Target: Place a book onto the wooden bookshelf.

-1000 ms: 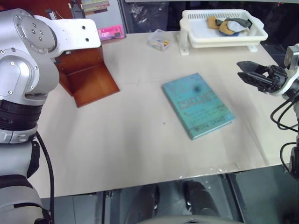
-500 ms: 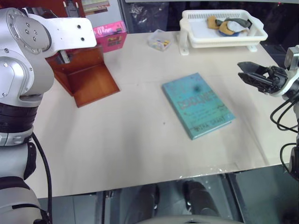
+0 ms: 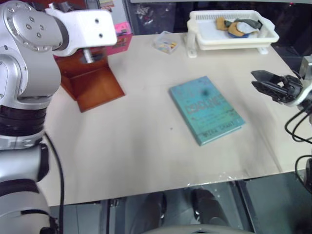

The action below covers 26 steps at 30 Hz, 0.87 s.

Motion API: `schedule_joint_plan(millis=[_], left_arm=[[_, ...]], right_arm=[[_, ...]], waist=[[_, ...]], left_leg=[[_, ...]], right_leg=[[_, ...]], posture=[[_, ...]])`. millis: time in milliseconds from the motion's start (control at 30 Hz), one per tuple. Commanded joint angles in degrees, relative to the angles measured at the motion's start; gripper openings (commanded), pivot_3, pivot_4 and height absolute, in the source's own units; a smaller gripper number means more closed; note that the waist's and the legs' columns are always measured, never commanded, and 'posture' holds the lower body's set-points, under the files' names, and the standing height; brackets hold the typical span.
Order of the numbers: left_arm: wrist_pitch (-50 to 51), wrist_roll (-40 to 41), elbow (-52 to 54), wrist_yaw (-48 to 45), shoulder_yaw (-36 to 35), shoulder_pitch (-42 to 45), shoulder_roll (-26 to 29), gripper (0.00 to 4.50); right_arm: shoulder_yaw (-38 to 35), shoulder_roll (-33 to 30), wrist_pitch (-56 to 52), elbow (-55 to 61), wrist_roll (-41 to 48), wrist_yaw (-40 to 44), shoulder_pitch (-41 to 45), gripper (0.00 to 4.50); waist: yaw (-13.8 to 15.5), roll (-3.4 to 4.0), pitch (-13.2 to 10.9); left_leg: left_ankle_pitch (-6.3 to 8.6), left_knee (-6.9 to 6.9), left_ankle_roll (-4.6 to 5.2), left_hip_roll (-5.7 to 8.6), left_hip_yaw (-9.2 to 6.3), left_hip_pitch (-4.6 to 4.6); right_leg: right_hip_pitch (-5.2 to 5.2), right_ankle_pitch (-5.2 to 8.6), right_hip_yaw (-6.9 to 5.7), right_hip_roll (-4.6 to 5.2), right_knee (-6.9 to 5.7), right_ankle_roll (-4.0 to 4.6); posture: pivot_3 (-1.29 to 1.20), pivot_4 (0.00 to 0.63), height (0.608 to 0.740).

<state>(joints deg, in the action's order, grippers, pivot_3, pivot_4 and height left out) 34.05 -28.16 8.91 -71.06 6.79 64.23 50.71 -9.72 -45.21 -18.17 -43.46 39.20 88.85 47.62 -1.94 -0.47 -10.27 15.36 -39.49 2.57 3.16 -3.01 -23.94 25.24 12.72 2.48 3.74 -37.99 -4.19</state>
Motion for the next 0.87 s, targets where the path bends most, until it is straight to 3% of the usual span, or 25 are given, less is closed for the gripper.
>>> schedule_joint_plan(millis=[33, 167, 300, 400, 533, 733, 867], left_arm=[[7.2, 14.2, 10.0, -3.3, -9.6, -6.7, -4.6, 4.42], [15.4, 21.6, 18.7, -2.0, -15.7, -21.5, -9.5, 4.42], [19.2, 27.1, 26.4, 7.3, -22.1, -41.5, -21.1, 4.42], [18.8, 34.3, 31.7, 10.4, -27.7, -50.3, -28.5, 4.42], [18.4, 39.6, 32.5, 12.7, -30.2, -57.0, -29.3, 4.42], [14.3, 44.4, 31.0, 16.0, -32.3, -65.2, -28.1, 4.42], [11.4, 46.1, 30.8, 17.9, -31.0, -68.8, -26.3, 4.42]], right_arm=[[-2.8, -2.0, -1.0, 4.6, 0.4, 3.5, -1.4, 3.18], [-4.2, -3.6, -2.3, 8.6, 0.6, 2.2, -5.8, 3.18], [-7.5, -6.3, -3.6, 15.0, 0.5, -0.4, -16.3, 3.18], [-8.5, -8.8, -1.4, 18.3, -2.8, -1.5, -25.1, 3.18], [-7.6, -10.3, 5.4, 16.8, -8.8, -2.6, -31.4, 3.18], [-8.5, -10.3, 12.9, 11.4, -13.3, -4.0, -35.0, 3.18], [-9.1, -9.6, 13.7, 10.4, -12.8, -4.6, -34.3, 3.18]], waist=[[0.0, 0.02, 0.0], [-0.3, 0.12, 0.1], [-0.1, 0.14, 0.1], [0.7, 0.06, 0.1], [1.4, 0.14, 0.2], [1.0, 0.12, 0.2], [1.0, 0.12, 0.2]], left_leg=[[0.00, -0.04, 0.00, 0.00, 0.00, 0.00], [0.00, 0.04, 0.01, -0.05, 0.08, 0.09], [0.00, 0.02, 0.00, -0.13, 0.09, 0.10], [0.02, -0.04, 0.01, -0.10, 0.03, 0.14], [0.02, -0.05, 0.00, -0.10, -0.02, 0.31], [0.15, 0.21, 0.17, -0.19, 0.04, 2.08], [0.15, 0.24, 0.18, -0.22, 0.07, 2.18]], right_leg=[[0.00, 0.00, 0.00, 0.01, 0.00, 0.00], [0.00, 0.00, 0.11, 0.00, -0.02, 0.00], [-0.04, -0.02, 0.12, -0.04, 0.01, 0.02], [-0.13, -0.03, 0.06, 0.28, 0.02, 0.03], [-0.29, -0.07, -0.02, 0.29, 0.00, 0.09], [-2.08, -0.04, -0.01, 0.23, 0.33, 0.10], [-2.16, -0.04, 0.01, 0.22, 0.35, 0.10]], posture=[[0.00, 0.150, 0.740], [0.00, 0.150, 0.740], [0.00, 0.150, 0.740], [0.00, 0.150, 0.740], [0.00, 0.150, 0.740], [0.00, 0.150, 0.740], [0.00, 0.150, 0.740]])
